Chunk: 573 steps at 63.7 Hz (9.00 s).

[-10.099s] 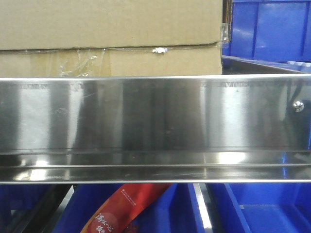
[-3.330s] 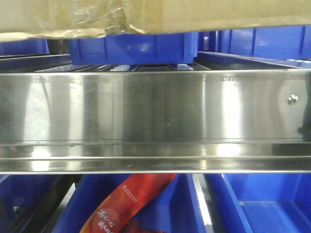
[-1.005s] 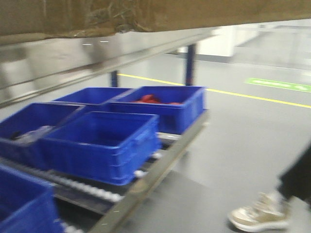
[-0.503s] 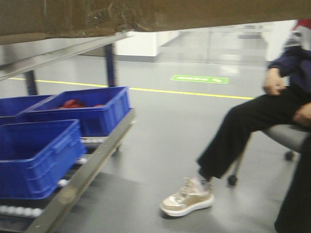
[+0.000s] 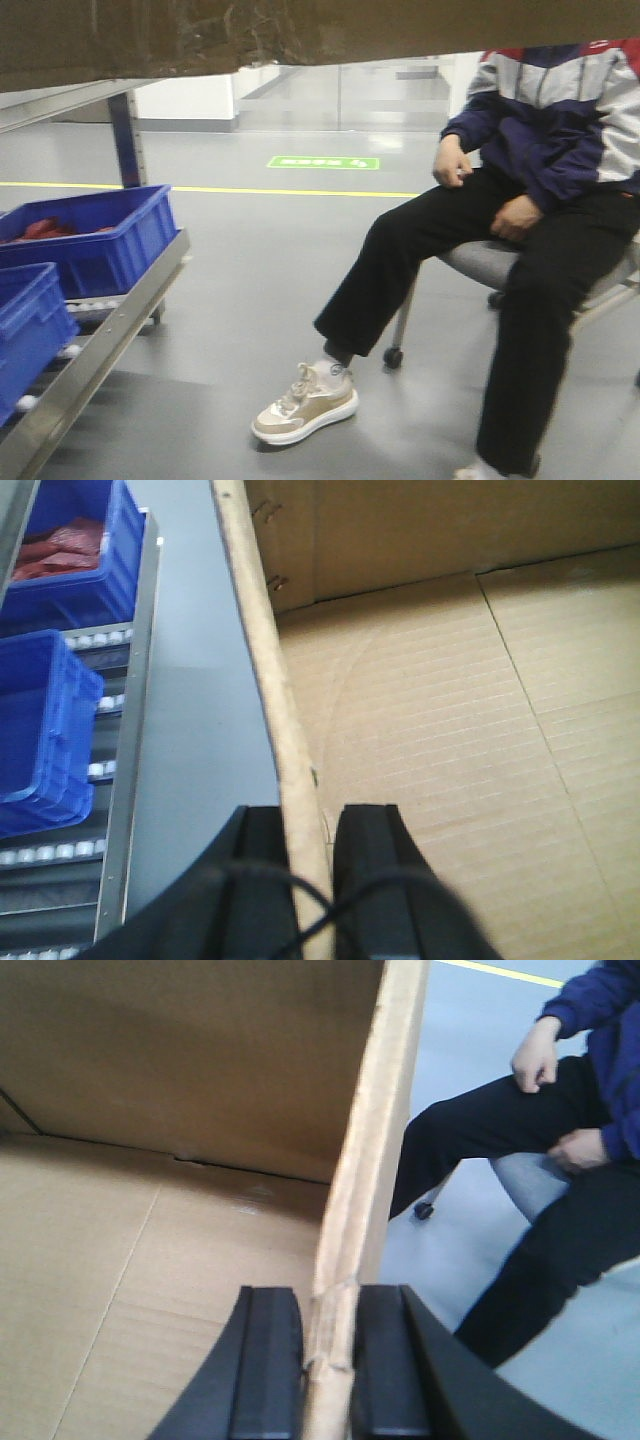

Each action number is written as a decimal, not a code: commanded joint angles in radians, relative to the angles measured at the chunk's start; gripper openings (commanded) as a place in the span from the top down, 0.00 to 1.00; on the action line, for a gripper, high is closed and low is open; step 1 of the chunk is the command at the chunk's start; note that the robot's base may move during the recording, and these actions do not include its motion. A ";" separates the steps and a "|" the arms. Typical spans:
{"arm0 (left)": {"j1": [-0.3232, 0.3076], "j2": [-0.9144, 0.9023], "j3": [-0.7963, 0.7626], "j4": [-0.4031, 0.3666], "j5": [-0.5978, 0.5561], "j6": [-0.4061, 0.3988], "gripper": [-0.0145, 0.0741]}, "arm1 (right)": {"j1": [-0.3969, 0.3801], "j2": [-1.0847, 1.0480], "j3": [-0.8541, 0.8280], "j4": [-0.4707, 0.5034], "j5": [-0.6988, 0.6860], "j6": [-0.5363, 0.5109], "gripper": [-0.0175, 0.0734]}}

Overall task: Grab carton from right shelf to conveyor
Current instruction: 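Hold the box with both grippers while the base turns away, then carry the box with both grippers to the red conveyor, then lower the box onto the grey belt with both grippers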

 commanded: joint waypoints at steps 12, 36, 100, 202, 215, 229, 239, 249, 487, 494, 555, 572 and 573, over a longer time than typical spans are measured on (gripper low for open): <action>-0.014 -0.007 -0.006 -0.071 -0.046 0.004 0.85 | 0.004 -0.009 -0.006 0.027 -0.102 -0.013 0.88; -0.014 -0.007 -0.006 -0.071 -0.046 0.004 0.85 | 0.004 -0.009 -0.006 0.027 -0.102 -0.013 0.88; -0.014 -0.007 -0.006 -0.069 -0.046 0.004 0.85 | 0.004 -0.009 -0.006 0.027 -0.103 -0.013 0.88; -0.014 -0.007 -0.006 -0.062 -0.046 0.004 0.85 | 0.004 -0.009 -0.006 0.027 -0.106 -0.013 0.88; -0.014 -0.007 -0.006 -0.062 -0.046 0.004 0.85 | 0.004 -0.009 -0.006 0.027 -0.106 -0.013 0.88; -0.014 -0.007 -0.006 -0.062 -0.046 0.004 0.85 | 0.004 -0.009 -0.006 0.027 -0.106 -0.013 0.88; -0.014 -0.007 -0.006 -0.062 -0.046 0.004 0.85 | 0.004 -0.009 -0.006 0.027 -0.106 -0.013 0.88; -0.014 -0.007 -0.006 -0.062 -0.046 0.004 0.85 | 0.004 -0.009 -0.006 0.027 -0.106 -0.013 0.88; 0.045 0.051 0.016 -0.003 -0.147 0.007 0.85 | -0.036 0.028 -0.006 0.036 -0.026 -0.013 0.88; 0.078 0.085 0.071 -0.003 -0.241 0.007 0.85 | -0.082 0.082 -0.006 0.036 -0.015 -0.013 0.88; 0.160 0.215 0.191 0.005 -0.390 0.033 0.27 | -0.170 0.285 -0.006 0.022 -0.016 -0.013 0.18; 0.181 0.013 0.208 0.013 -0.383 0.127 0.64 | -0.170 0.128 -0.006 -0.016 0.051 -0.013 0.48; 0.187 0.001 0.214 0.017 -0.385 0.127 0.67 | -0.170 0.120 -0.006 -0.023 0.057 -0.013 0.52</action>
